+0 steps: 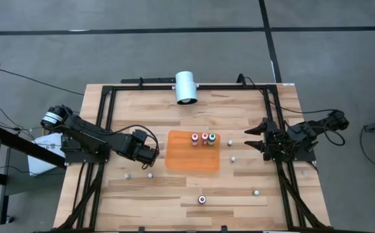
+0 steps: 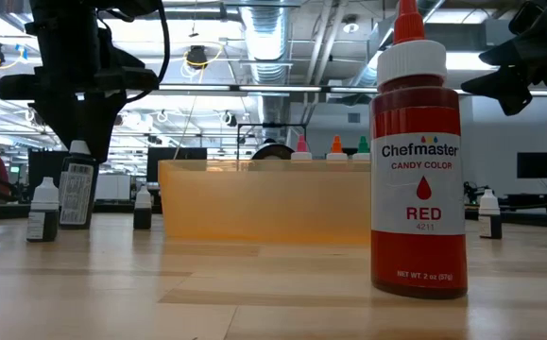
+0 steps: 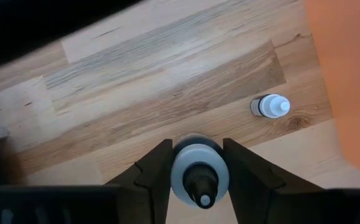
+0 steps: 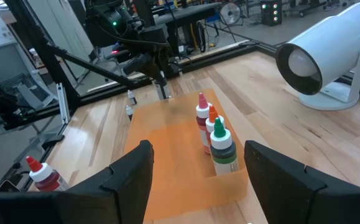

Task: Pick & Place food coloring
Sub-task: Put the large black food coloring into the orange bin

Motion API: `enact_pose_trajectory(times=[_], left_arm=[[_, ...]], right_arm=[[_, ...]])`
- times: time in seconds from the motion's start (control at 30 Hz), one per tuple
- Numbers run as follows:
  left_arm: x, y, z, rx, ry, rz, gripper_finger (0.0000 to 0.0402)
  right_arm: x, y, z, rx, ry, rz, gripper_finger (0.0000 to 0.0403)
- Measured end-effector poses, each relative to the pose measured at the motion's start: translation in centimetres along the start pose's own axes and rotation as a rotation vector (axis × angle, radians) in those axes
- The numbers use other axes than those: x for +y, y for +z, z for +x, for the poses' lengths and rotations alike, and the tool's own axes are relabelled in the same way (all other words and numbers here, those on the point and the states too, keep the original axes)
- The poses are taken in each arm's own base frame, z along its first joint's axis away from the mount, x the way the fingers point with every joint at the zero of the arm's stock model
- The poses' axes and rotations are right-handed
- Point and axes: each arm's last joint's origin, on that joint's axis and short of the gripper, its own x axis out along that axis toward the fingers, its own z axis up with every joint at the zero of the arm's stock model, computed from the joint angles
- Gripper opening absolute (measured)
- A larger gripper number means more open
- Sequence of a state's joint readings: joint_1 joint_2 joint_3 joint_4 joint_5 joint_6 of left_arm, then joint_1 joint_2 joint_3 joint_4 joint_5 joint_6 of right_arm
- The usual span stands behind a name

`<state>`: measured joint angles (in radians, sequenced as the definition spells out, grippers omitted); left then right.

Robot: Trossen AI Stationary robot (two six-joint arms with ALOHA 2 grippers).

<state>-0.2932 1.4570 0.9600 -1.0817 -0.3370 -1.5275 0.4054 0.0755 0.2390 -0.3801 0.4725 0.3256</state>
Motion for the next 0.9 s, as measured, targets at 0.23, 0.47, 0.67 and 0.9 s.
enact_pose_trajectory(times=[0.23,0.47,0.67,0.9], left_arm=[[-0.2,0.2,-0.5,-0.015,-0.002,0.044,0.0122],[-0.7,1.4,-3.3,-0.09,-0.002,0.101,0.0123],[-1.8,2.5,-5.9,-0.135,-0.084,0.221,0.0123],[-3.6,3.5,-8.2,-0.226,-0.249,0.401,0.0123]], right_arm=[[0.0,0.0,0.0,0.0,0.0,0.001,0.024],[0.0,0.0,0.0,-0.001,0.0,0.011,0.024],[0.0,0.0,0.0,0.0,0.0,0.01,0.024],[0.0,0.0,0.0,0.0,0.0,0.009,0.024]])
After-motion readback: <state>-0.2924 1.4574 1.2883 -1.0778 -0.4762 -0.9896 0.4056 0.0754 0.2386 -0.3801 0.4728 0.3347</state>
